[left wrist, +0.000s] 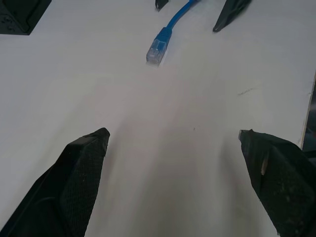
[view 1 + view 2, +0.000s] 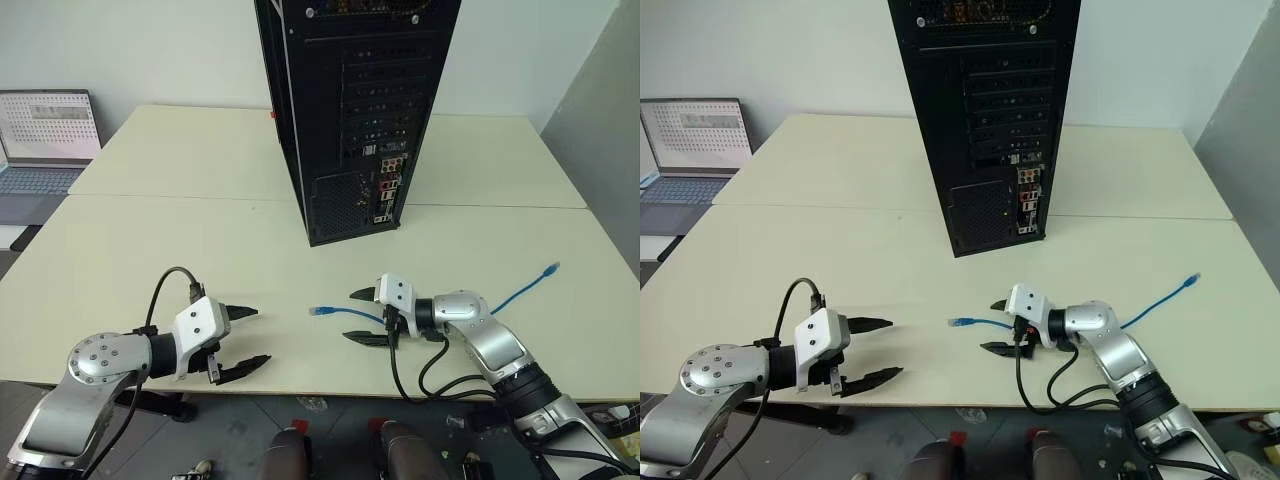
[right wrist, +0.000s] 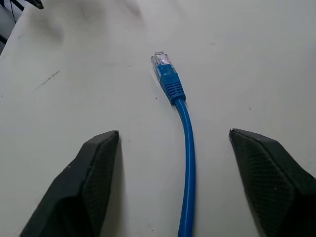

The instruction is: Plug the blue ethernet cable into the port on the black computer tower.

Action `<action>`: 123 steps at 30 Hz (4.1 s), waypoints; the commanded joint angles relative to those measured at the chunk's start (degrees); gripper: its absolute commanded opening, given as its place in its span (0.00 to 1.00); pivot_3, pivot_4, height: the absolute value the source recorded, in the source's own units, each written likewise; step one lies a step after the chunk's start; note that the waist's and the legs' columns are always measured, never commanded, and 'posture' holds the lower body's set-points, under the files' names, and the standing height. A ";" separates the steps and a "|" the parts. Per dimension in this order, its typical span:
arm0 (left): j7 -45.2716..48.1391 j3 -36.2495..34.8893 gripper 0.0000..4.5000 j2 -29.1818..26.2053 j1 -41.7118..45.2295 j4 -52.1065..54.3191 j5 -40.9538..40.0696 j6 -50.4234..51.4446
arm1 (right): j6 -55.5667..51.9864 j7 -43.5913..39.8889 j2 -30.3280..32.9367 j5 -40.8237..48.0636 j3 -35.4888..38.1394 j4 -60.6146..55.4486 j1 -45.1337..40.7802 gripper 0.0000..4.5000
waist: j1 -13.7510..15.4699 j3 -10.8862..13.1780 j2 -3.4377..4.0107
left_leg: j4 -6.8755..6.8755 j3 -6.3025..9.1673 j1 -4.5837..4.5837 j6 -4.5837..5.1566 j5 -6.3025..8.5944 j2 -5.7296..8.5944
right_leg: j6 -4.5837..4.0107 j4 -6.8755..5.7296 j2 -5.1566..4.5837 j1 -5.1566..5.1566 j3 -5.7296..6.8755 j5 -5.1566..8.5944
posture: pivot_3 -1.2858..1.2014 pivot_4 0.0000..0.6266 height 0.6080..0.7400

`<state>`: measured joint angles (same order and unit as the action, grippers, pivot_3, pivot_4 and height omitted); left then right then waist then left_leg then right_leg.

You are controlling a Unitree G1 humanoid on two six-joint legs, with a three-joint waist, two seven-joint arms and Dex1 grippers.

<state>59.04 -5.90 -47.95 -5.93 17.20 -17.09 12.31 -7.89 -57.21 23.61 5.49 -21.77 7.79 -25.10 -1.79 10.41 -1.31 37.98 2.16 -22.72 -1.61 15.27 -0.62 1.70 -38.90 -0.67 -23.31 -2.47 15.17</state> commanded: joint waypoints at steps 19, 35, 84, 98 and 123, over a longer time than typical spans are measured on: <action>-4.07 7.42 1.00 6.05 11.52 -4.95 4.24 -0.70 | -2.61 -0.48 1.93 -1.68 1.15 -7.38 -1.29 0.00 | 0.03 -0.01 -0.01 | 0.03 0.02 -0.01 0.00 0.00 0.02 | 0.00 -0.03 0.01 0.01 0.01 0.00 | 0.52 0.24 1.00; -1.17 11.38 0.91 8.79 15.42 -5.59 1.76 2.10 | -7.48 -0.73 2.11 -0.66 0.74 -14.53 -1.74 0.00 | 0.00 -0.01 -0.01 | 0.04 0.06 -0.02 0.00 0.00 0.02 | 0.00 -0.04 0.02 0.01 0.03 0.00 | 0.52 0.24 1.00; -20.93 11.04 0.05 12.62 21.47 -26.33 30.56 -65.78 | -35.65 0.95 3.86 22.93 13.83 -25.45 -1.26 0.94 | 0.09 -0.01 -0.01 | 0.04 0.09 -0.04 0.00 0.00 0.06 | -0.01 -0.03 -0.32 0.02 0.07 -0.01 | 0.52 0.24 1.00; -33.59 11.55 0.05 11.58 22.45 -28.91 40.13 -73.57 | -42.16 6.38 -2.01 29.15 14.37 -22.73 -2.98 0.94 | 0.11 -0.01 -0.01 | 0.05 0.13 -0.07 0.01 0.00 0.12 | 0.00 -0.05 -0.31 0.01 0.14 -0.02 | 0.52 0.24 1.00; -40.89 12.19 0.05 10.88 22.40 -27.28 45.31 -71.86 | -42.98 7.47 -2.35 29.94 13.48 -21.54 -3.72 0.00 | 0.10 -0.01 0.00 | 0.04 0.13 -0.07 0.00 0.00 0.11 | 0.00 -0.06 -0.27 0.01 0.15 -0.01 | 0.52 0.24 1.00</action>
<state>19.44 6.52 -36.38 15.78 -11.94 28.41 -59.31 -50.79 -49.67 21.29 34.56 -8.53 -13.03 -27.79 -1.69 10.39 -1.31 38.03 2.29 -22.79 -1.60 15.27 -0.51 1.70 -38.96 -0.95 -23.29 -2.32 15.16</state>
